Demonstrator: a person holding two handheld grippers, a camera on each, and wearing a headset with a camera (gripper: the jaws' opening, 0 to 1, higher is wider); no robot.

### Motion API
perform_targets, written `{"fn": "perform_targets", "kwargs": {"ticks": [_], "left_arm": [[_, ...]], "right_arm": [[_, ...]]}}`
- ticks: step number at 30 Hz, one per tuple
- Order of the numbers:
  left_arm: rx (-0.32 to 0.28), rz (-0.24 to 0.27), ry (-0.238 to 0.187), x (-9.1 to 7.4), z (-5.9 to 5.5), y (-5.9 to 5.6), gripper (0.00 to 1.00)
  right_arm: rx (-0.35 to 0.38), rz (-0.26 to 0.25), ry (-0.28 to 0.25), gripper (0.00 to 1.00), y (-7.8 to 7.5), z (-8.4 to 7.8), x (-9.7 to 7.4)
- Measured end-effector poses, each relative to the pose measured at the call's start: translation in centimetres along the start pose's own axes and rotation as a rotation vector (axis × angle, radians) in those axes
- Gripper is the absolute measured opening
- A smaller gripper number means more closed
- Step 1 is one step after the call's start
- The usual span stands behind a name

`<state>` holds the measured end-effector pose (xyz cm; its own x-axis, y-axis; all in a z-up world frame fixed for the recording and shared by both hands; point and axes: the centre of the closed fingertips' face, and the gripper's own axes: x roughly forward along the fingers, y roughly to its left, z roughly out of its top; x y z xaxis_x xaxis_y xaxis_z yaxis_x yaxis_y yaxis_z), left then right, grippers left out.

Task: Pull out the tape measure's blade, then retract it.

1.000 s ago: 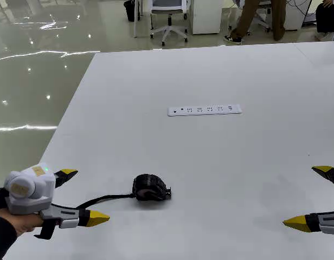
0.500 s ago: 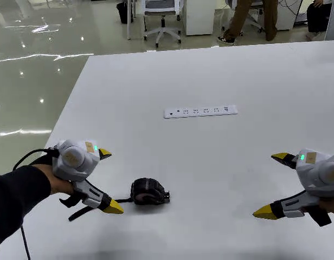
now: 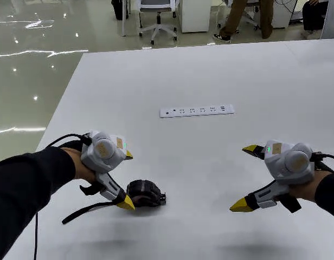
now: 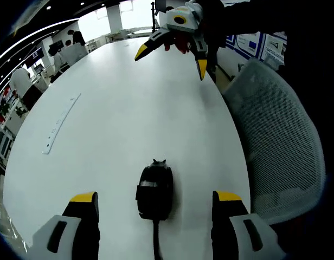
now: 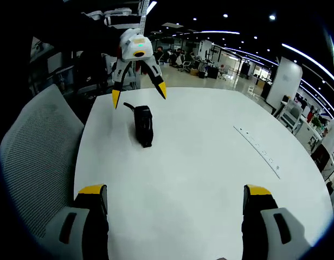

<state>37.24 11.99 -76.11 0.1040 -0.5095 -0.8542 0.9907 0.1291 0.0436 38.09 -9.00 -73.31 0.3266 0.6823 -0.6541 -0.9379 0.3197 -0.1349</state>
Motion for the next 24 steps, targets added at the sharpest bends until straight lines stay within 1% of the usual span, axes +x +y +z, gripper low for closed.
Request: {"fn": "perform_targets", "kwargs": {"ticks": [1, 2, 5, 6, 7, 8, 9, 11, 12, 13, 15, 17, 18, 19, 20, 21, 22, 24], "left_arm": [[0.006, -0.008, 0.020, 0.5, -0.2, -0.1, 0.77], [0.009, -0.013, 0.030, 0.9, -0.3, -0.2, 0.74], [0.010, -0.044, 0.034, 1.9, -0.3, -0.9, 0.68], [-0.006, -0.086, 0.063, 2.3, -0.8, -1.6, 0.63], [0.000, -0.086, 0.074, 2.7, -1.1, -1.6, 0.60], [0.017, -0.080, 0.075, 2.9, -1.2, -1.5, 0.58], [0.049, -0.065, 0.092, 3.2, -1.6, -1.2, 0.57], [0.048, -0.045, 0.118, 3.5, -1.9, -0.7, 0.51], [0.055, -0.039, 0.117, 3.7, -1.9, -0.5, 0.46], [0.059, -0.029, 0.117, 3.8, -1.8, -0.2, 0.43], [0.060, -0.027, 0.113, 3.9, -1.6, -0.1, 0.41], [0.056, -0.023, 0.116, 4.2, -1.5, 0.1, 0.38], [0.063, -0.021, 0.115, 4.2, -1.5, 0.1, 0.34], [0.073, -0.004, 0.116, 4.3, -1.5, 0.4, 0.33], [0.068, -0.013, 0.119, 4.3, -1.5, 0.2, 0.33], [0.069, -0.013, 0.120, 4.3, -1.6, 0.2, 0.33], [0.050, -0.010, 0.116, 4.3, -1.6, 0.2, 0.32], [0.038, -0.004, 0.107, 4.3, -1.6, 0.3, 0.32]], "right_arm": [[-0.004, 0.005, 0.003, 1.00, -0.1, 0.1, 0.4], [-0.004, 0.012, 0.000, 1.00, 0.1, 0.3, 0.7], [-0.010, 0.035, 0.001, 1.00, 0.4, 0.6, 1.9], [-0.025, 0.049, -0.004, 0.99, 0.7, 0.9, 2.4], [-0.036, 0.065, -0.010, 0.98, 0.9, 1.1, 2.8], [-0.035, 0.076, -0.011, 0.97, 1.1, 1.1, 3.1], [-0.034, 0.092, -0.008, 0.97, 1.3, 1.2, 3.7], [-0.045, 0.108, -0.006, 0.95, 1.6, 1.4, 4.6], [-0.046, 0.115, -0.005, 0.94, 1.8, 1.5, 4.9], [-0.047, 0.123, -0.009, 0.93, 1.9, 1.7, 5.5], [-0.050, 0.141, -0.010, 0.91, 2.3, 2.0, 6.3], [-0.053, 0.153, -0.008, 0.91, 2.6, 2.5, 7.3], [-0.061, 0.162, -0.007, 0.91, 2.9, 2.7, 7.9], [-0.062, 0.169, -0.006, 0.90, 3.0, 2.9, 8.2], [-0.064, 0.175, -0.006, 0.89, 3.2, 3.1, 8.6], [-0.069, 0.182, -0.005, 0.88, 3.4, 3.4, 9.1], [-0.071, 0.186, -0.005, 0.88, 3.5, 3.6, 9.4], [-0.064, 0.198, -0.002, 0.84, 3.8, 4.0, 10.3]]}}
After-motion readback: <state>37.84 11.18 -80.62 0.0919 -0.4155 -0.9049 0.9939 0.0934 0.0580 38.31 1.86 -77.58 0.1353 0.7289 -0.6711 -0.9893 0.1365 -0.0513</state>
